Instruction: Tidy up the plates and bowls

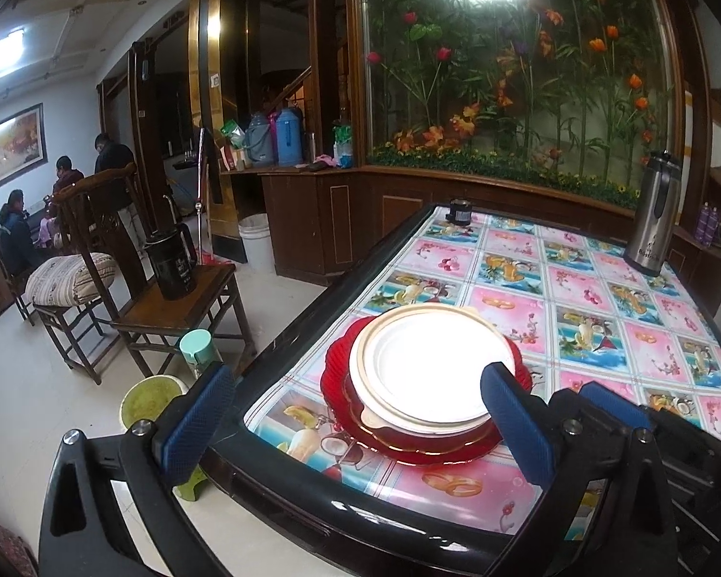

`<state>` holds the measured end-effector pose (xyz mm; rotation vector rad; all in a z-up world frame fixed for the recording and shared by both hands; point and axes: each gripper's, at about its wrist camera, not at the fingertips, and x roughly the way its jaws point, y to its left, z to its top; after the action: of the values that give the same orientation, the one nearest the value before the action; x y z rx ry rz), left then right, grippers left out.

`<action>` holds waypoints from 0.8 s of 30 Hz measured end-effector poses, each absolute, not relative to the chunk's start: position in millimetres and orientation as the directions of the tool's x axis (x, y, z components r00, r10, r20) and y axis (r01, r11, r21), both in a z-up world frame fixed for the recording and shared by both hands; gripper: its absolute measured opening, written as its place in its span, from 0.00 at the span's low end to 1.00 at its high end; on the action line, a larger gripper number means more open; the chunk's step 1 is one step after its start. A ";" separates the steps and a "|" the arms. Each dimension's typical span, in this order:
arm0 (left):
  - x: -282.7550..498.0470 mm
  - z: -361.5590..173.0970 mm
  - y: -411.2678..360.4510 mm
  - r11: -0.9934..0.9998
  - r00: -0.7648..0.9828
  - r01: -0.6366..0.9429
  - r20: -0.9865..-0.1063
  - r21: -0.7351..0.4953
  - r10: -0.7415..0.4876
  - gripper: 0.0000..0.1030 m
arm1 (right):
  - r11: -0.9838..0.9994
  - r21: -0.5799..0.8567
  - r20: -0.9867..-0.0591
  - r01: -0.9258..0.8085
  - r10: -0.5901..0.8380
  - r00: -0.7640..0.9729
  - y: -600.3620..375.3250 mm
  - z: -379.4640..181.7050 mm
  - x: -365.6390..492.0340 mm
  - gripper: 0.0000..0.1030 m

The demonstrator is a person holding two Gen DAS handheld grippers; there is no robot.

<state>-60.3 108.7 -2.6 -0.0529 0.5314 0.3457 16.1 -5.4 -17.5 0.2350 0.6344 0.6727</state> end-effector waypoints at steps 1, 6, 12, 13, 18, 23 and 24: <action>-60.2 -3.2 109.5 0.940 0.803 -0.339 -0.508 0.041 0.312 1.00 | 0.765 0.397 -0.469 -0.507 0.644 0.605 -4.7 -17.1 16.3 0.34; -60.6 -6.3 113.4 0.937 0.795 -0.348 -0.519 0.035 0.314 1.00 | 0.768 0.397 -0.466 -0.502 0.640 0.610 -3.2 -15.4 17.9 0.34; -63.3 -10.0 117.2 0.931 0.792 -0.363 -0.513 0.039 0.330 1.00 | 0.765 0.397 -0.463 -0.506 0.643 0.609 -1.9 -13.8 18.2 0.34; -63.9 -10.4 118.7 0.931 0.792 -0.363 -0.514 0.035 0.328 1.00 | 0.765 0.395 -0.462 -0.509 0.644 0.610 -1.1 -13.4 17.8 0.34; -66.9 -13.2 125.6 0.935 0.799 -0.354 -0.522 -0.005 0.299 1.00 | 0.760 0.391 -0.459 -0.518 0.649 0.606 3.0 -12.5 15.7 0.34; -74.0 -12.0 126.6 0.926 0.807 -0.378 -0.483 0.017 0.338 1.00 | 0.758 0.386 -0.457 -0.526 0.652 0.604 5.5 -11.8 14.2 0.34; -75.2 -11.8 128.2 0.925 0.810 -0.379 -0.481 0.010 0.337 1.00 | 0.757 0.387 -0.457 -0.526 0.653 0.604 5.8 -12.0 14.1 0.34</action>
<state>-75.2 128.2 -11.8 -0.0881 0.4970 0.3830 14.1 5.8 -12.0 0.2217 0.6166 0.6885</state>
